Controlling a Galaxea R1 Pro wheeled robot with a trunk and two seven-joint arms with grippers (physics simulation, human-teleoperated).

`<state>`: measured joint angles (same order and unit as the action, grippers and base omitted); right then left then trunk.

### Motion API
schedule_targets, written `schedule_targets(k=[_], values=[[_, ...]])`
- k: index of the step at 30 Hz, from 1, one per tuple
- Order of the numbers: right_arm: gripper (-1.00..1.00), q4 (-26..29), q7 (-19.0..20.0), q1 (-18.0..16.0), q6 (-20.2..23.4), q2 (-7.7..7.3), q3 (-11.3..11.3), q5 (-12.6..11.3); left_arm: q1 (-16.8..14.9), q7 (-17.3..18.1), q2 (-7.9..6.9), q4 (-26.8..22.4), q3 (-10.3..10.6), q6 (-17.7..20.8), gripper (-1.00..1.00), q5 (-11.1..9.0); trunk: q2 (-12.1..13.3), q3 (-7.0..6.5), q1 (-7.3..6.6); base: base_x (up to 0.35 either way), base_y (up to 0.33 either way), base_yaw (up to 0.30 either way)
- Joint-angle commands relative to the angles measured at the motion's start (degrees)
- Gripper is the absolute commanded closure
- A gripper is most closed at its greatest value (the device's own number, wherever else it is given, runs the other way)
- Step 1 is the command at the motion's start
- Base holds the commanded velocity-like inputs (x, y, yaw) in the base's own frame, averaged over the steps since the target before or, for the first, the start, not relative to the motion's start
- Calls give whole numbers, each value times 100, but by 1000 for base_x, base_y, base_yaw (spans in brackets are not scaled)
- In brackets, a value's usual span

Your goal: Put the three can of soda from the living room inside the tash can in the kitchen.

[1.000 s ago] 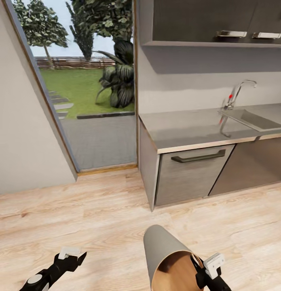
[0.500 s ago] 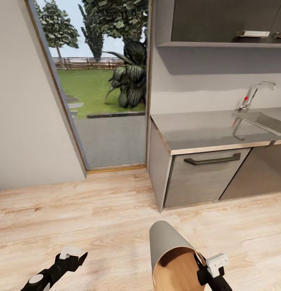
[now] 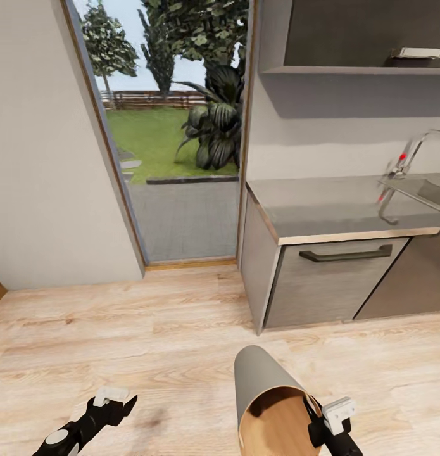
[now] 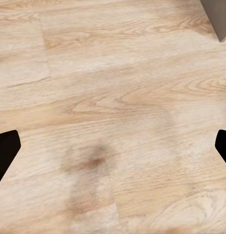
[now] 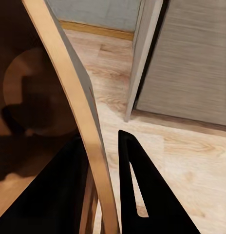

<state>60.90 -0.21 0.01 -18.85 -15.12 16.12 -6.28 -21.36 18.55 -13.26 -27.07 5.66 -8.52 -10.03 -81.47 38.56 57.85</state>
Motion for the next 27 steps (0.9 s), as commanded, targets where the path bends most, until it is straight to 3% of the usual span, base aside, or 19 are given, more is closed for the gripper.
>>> schedule_targets(k=[1,9,27], values=[[100,9,57,-2,-1,1,-4,-8,0,0,0,0,-1,0,-100,0,0,-1,0,-5,22,1],[100,-2,57,-1,2,7,5,-6,0,-15,6,0,5,1,-100,1,0,5,0,-102,152,76],[100,-43,56,-1,5,9,13,-5,0,-25,7,-12,14,6,-100,0,0,38,0,-225,214,221]])
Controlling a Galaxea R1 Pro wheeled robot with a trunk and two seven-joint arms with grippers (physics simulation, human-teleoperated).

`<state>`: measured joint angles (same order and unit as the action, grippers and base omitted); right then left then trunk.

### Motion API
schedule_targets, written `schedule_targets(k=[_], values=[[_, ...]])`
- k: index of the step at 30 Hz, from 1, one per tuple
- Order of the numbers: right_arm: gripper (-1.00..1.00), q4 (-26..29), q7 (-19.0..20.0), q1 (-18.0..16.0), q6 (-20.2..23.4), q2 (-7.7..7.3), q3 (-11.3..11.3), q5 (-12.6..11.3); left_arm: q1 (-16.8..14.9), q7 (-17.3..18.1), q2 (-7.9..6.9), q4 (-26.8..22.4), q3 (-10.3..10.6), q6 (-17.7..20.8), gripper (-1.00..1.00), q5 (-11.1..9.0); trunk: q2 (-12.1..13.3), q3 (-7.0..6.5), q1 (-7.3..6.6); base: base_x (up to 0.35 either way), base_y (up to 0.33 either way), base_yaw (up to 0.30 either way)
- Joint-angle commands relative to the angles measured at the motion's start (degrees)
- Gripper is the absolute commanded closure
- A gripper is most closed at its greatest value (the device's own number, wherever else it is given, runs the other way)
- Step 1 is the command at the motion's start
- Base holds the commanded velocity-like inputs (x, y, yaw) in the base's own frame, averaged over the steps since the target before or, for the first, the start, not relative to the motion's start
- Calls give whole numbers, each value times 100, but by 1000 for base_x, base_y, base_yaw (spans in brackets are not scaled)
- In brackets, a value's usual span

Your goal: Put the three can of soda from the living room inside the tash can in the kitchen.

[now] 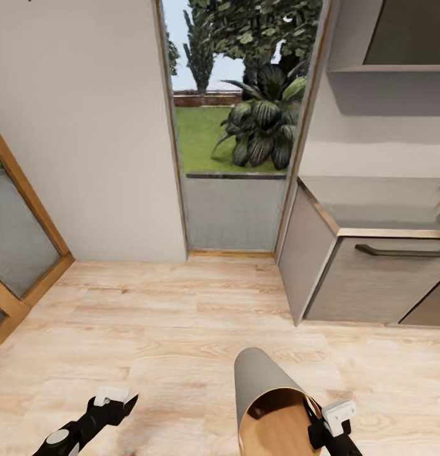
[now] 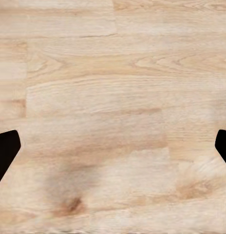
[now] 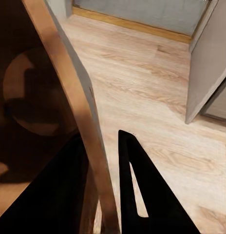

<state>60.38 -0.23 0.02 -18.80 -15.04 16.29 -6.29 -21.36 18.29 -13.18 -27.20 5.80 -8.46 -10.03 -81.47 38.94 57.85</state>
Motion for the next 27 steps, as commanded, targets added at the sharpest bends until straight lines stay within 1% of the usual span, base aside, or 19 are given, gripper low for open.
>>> schedule_targets(k=[1,16,19,21,27], values=[[100,9,58,-2,-1,1,-3,-4,0,0,0,-1,0,-1,-100,0,0,0,0,-248,211,233],[100,-45,58,-2,-1,1,11,6,0,22,4,-56,6,-7,-100,-8,0,1,0,-260,195,237],[100,-115,64,-2,-1,32,16,14,0,24,7,-58,8,-7,-100,-8,0,1,0,-273,175,242],[100,-144,72,-2,-1,92,9,25,0,16,8,-58,9,-7,-100,-8,0,1,0,-274,173,242],[100,-156,82,-2,9,125,13,30,0,9,9,-58,9,-1,-100,-8,0,2,0,-274,172,239]])
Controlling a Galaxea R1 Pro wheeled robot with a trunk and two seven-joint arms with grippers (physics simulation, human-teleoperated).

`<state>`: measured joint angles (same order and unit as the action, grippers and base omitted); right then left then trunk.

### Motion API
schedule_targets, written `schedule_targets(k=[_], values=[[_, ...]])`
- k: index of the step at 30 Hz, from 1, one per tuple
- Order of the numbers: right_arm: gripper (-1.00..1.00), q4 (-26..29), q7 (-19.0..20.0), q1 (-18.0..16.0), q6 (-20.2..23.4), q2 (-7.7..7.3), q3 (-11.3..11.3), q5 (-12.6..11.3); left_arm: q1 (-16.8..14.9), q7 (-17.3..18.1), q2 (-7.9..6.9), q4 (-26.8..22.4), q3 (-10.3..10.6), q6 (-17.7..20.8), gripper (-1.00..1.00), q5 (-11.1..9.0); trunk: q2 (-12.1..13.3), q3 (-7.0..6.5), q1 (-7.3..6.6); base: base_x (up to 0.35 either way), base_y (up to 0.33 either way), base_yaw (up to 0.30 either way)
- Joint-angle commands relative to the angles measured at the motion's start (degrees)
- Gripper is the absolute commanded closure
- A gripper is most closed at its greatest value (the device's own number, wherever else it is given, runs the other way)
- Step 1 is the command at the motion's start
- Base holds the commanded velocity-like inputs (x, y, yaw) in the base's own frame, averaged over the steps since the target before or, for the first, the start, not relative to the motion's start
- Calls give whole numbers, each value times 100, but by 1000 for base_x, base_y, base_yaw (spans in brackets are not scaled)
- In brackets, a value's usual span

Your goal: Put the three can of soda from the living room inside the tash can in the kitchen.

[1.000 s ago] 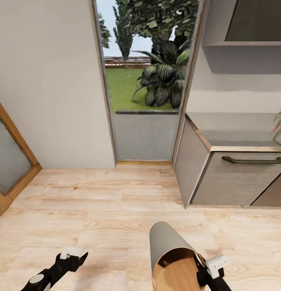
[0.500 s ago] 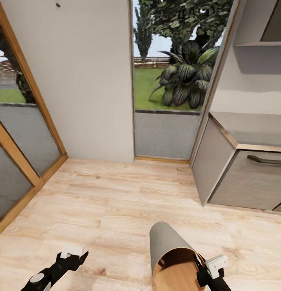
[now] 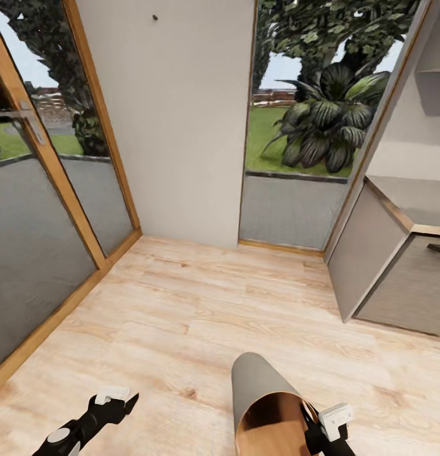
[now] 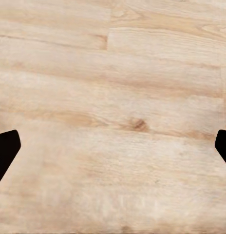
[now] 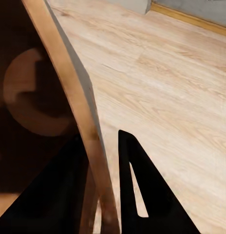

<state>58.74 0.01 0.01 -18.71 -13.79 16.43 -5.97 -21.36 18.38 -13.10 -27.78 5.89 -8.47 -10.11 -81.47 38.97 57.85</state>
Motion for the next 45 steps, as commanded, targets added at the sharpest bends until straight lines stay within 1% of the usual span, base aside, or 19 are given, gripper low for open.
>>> schedule_targets(k=[1,4,7,12,28,45], values=[[100,8,62,-1,3,2,2,-2,0,0,0,0,0,1,-100,0,0,1,0,-274,172,233],[100,4,69,-1,20,10,17,3,0,-1,0,0,0,2,-100,0,0,8,0,-274,172,231],[100,-32,68,-1,30,59,24,11,0,-3,0,0,0,3,-100,0,0,17,0,-274,172,229],[100,-59,62,-1,33,91,22,16,0,-8,0,0,-1,3,-100,0,0,34,0,-274,172,229],[100,-81,59,-1,22,87,-2,17,0,-4,-2,6,-8,1,-100,0,0,87,0,-274,172,219],[100,-212,54,-6,-4,96,2,17,0,-10,0,9,-3,3,-100,0,0,92,0,-274,172,22]])
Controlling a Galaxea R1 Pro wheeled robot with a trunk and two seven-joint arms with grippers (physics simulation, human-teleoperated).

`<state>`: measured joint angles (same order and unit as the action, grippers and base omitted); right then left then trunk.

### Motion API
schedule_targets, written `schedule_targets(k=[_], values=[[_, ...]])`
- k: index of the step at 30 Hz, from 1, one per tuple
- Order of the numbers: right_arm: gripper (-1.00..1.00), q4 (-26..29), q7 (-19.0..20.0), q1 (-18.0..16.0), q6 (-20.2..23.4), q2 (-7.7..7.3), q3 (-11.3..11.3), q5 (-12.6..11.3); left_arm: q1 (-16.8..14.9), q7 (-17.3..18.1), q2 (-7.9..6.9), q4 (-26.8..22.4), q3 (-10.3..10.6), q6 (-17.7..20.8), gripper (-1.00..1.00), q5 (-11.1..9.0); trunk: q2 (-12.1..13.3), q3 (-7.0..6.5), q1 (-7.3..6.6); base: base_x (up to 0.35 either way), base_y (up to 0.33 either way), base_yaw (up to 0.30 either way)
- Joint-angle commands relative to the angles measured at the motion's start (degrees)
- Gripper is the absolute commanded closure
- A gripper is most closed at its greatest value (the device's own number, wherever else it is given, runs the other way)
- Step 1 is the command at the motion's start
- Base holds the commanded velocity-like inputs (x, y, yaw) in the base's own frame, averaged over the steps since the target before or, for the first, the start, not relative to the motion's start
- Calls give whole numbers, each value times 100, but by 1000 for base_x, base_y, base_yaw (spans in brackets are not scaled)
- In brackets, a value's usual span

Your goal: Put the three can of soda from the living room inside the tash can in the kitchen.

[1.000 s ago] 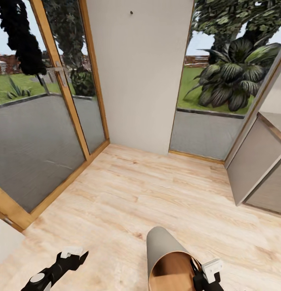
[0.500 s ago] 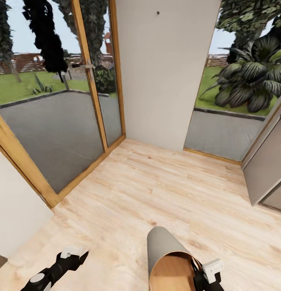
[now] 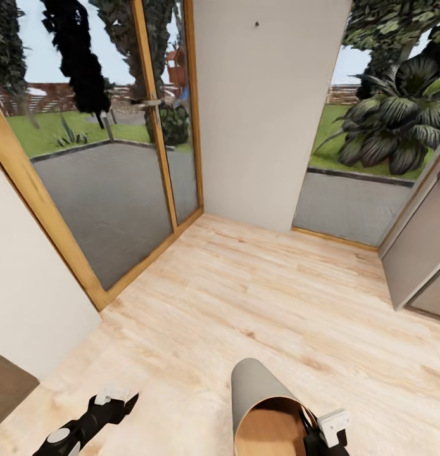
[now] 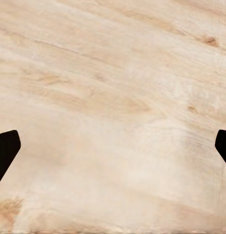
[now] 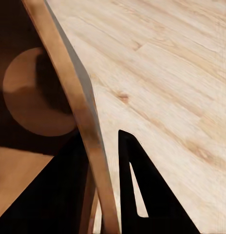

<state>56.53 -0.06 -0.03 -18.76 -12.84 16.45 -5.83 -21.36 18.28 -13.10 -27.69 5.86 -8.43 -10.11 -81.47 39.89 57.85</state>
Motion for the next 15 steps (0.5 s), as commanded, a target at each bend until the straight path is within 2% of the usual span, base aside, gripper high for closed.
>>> schedule_targets(k=[1,8,15], values=[[100,9,60,0,-1,1,1,3,0,0,0,0,1,0,-100,0,0,0,0,-274,172,50],[100,6,53,1,3,2,15,3,0,0,0,0,-2,0,-100,1,0,0,0,-263,157,178],[100,-7,55,2,11,2,16,3,0,-1,0,7,-5,0,-100,0,0,0,0,-60,30,243]])
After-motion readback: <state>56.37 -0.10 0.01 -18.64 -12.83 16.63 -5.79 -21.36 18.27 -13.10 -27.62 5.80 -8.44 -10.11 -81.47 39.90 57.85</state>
